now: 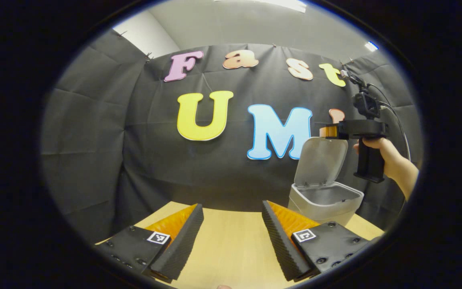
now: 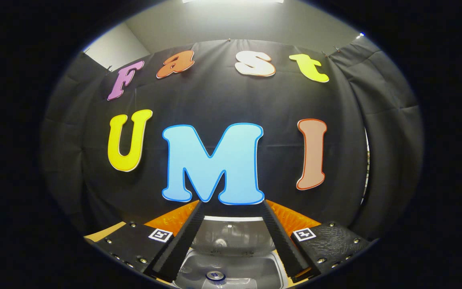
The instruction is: Press the lid of the desktop garbage bin to open it, pick up the crumpled paper on the desktop and throw it into the bin, then pick up the pop can on the desktop and drop it into the bin, and finally close the garbage bin lid.
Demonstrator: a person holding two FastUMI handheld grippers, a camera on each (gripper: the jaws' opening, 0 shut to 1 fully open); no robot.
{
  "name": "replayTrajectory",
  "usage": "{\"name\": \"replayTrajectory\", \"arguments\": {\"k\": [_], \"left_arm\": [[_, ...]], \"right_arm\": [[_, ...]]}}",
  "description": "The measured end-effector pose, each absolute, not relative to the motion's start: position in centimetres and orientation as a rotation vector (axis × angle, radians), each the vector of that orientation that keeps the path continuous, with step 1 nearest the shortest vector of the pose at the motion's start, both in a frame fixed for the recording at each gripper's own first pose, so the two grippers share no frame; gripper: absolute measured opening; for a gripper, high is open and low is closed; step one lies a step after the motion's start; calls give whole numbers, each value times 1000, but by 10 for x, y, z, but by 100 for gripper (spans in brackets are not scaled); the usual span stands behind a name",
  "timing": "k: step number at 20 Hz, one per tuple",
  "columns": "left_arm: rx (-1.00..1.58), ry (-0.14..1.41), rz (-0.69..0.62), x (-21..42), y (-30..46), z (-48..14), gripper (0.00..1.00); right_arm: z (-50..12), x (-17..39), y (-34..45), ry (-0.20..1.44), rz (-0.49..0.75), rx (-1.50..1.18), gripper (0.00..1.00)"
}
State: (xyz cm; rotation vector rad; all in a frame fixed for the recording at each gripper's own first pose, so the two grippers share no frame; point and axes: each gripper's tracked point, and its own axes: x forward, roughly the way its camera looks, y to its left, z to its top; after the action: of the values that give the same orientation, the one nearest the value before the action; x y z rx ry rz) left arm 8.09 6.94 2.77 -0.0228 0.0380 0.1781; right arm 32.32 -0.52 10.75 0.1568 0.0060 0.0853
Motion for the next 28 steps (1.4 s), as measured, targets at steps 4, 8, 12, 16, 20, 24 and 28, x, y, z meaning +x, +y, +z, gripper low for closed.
{"name": "replayTrajectory", "arguments": {"k": [4,8,12,16,20,24,28], "left_arm": [[-25,41,182,68,69,25,96],[-33,44,181,60,67,25,96],[-31,44,178,57,65,25,96],[-19,45,175,56,65,25,96],[-23,53,176,56,70,22,96],[-15,56,184,55,78,21,96],[-22,61,203,54,87,18,96]], "right_arm": [[98,299,-4,1,82,161,93],[85,278,-1,6,87,153,94],[72,265,2,27,96,157,94],[56,253,5,57,101,161,94],[17,248,16,168,116,157,93],[-6,253,21,217,117,158,94],[-22,262,26,237,113,162,94]]}}
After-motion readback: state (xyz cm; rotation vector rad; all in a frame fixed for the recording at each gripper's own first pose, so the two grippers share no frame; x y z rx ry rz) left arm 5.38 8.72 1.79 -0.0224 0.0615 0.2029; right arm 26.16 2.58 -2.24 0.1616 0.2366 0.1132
